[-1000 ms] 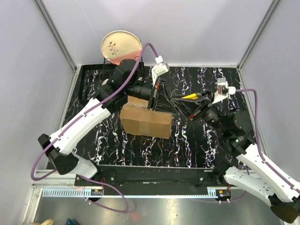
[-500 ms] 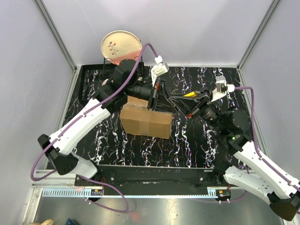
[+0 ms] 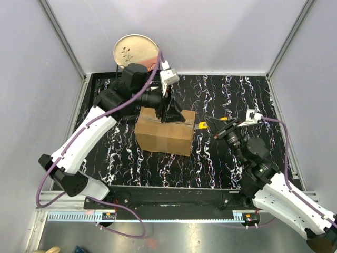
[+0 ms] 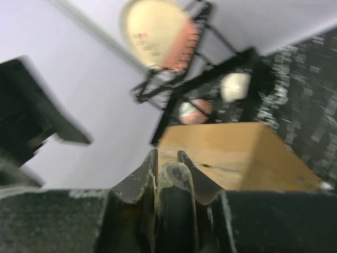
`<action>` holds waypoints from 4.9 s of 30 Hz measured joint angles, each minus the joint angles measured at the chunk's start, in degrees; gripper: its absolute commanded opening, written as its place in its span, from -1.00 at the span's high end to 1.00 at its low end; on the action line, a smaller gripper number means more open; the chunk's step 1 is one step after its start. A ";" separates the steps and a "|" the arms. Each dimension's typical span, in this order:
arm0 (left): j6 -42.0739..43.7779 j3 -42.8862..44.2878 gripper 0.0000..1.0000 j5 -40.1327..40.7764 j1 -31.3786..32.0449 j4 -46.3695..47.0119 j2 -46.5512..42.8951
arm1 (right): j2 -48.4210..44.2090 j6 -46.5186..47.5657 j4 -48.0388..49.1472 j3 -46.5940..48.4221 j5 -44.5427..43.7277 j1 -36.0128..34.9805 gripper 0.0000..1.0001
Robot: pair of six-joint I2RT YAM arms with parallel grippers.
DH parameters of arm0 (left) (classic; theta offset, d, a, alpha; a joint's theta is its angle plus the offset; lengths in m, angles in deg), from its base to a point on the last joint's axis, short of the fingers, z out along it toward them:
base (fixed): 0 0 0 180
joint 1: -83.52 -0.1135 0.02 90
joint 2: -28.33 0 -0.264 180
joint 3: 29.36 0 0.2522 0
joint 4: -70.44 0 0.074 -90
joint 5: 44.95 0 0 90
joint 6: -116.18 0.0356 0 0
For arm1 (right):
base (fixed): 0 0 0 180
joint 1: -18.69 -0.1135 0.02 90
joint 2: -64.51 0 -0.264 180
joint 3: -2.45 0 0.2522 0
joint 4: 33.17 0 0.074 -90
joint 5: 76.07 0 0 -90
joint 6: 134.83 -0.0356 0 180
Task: Unpack the express box
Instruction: Cut the express box at the center of the board.
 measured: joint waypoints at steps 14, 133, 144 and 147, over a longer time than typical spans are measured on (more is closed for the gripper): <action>42.40 -13.20 -0.68 21.29 10.05 -13.86 -1.46 | 9.07 -16.06 -5.60 -4.37 -28.11 0.26 1.00; 32.17 -16.76 -0.98 46.95 17.31 1.46 9.11 | 27.32 -30.97 20.41 -10.80 -10.56 8.50 1.00; 31.50 -16.52 -0.98 46.99 17.57 0.72 9.29 | 24.09 -30.82 16.52 -10.73 -14.58 5.29 1.00; 31.26 -16.17 -0.98 47.10 17.59 0.31 9.53 | 23.26 -30.84 15.37 -10.73 -15.76 4.22 1.00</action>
